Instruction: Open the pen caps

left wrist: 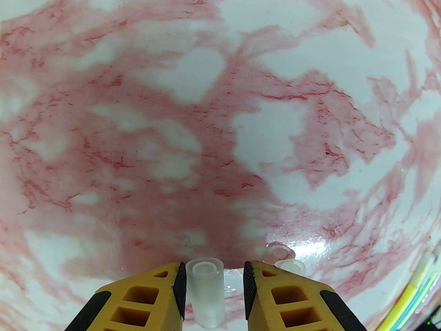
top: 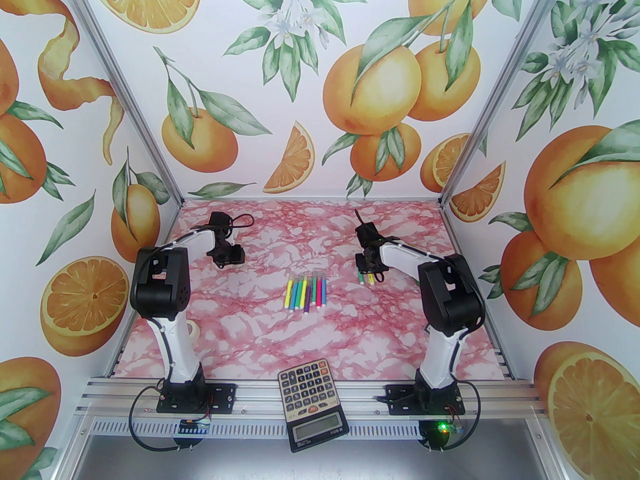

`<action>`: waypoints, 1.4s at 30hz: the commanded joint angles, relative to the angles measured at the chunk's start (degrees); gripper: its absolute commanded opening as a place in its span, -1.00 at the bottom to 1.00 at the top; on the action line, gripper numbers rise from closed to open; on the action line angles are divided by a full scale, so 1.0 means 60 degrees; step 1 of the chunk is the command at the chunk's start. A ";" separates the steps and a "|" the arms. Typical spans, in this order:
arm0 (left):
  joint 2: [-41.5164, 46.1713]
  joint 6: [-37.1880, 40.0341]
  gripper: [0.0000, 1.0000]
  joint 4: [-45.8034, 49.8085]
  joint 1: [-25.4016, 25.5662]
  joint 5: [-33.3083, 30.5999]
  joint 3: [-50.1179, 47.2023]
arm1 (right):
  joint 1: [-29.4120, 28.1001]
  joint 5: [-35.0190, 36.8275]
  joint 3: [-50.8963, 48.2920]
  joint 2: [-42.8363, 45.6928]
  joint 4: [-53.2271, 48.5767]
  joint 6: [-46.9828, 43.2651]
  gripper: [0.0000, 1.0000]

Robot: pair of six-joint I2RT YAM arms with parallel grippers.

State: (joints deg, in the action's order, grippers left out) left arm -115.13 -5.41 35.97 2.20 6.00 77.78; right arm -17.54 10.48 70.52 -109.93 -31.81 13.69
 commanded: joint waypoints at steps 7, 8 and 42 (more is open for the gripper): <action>0.1072 0.0016 -0.20 0.0004 0.0044 0.0148 -0.0401 | -0.0090 -0.0058 -0.0167 0.1346 -0.0082 0.0003 -0.28; 0.1171 0.0014 -0.19 0.0033 0.0044 0.0206 -0.0420 | -0.0120 -0.0090 -0.0217 0.1485 -0.0060 0.0003 -0.26; 0.4339 -0.1091 0.12 -0.3270 0.2259 0.2718 -0.3077 | -0.2886 -0.3827 -0.1880 0.1631 0.1850 0.1288 -0.11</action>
State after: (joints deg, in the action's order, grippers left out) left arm -91.37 -11.11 19.81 15.53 21.06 59.79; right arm -34.20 -11.53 59.88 -98.74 -22.59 19.77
